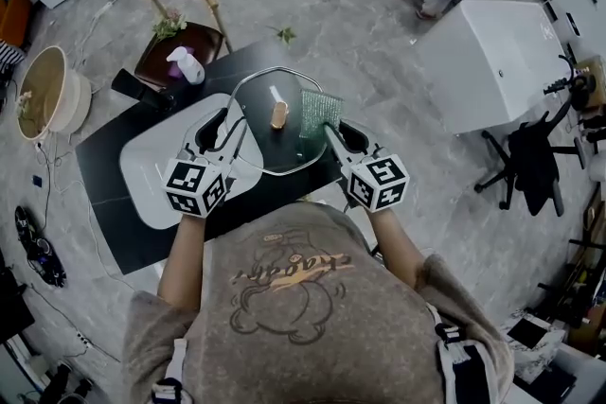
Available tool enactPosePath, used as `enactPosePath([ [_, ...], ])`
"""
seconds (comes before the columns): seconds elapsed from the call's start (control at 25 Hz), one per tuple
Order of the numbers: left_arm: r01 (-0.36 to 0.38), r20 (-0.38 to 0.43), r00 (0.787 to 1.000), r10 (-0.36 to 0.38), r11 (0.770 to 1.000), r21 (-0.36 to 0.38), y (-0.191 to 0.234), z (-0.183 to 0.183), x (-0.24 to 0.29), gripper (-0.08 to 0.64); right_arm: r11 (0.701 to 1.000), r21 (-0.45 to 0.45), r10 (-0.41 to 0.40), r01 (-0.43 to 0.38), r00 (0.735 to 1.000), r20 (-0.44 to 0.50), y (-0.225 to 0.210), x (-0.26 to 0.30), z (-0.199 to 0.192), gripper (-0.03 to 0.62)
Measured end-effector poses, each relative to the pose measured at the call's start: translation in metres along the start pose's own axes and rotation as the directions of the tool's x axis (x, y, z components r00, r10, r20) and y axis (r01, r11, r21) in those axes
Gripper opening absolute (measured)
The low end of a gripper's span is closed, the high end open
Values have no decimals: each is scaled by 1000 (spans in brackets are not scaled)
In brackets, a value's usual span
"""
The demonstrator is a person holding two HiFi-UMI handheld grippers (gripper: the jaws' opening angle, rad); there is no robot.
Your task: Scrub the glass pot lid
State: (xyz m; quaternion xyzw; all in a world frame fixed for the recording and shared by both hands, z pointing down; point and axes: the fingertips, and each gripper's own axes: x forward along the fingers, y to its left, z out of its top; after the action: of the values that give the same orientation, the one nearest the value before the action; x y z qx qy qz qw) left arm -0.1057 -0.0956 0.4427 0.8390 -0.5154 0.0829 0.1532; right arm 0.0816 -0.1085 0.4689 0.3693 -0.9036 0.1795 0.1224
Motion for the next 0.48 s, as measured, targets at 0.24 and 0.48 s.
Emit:
enactPosePath([
  [0.24,-79,16,997,79,997,4,10,-13,-11,80,998,-25,-56,59,992,116,-1,-8,5,87],
  [0.48,-134,75,988,136,991,-26,15,-18,-18,22,993,-51,-96,108,977,190,-3,-14,3,87],
])
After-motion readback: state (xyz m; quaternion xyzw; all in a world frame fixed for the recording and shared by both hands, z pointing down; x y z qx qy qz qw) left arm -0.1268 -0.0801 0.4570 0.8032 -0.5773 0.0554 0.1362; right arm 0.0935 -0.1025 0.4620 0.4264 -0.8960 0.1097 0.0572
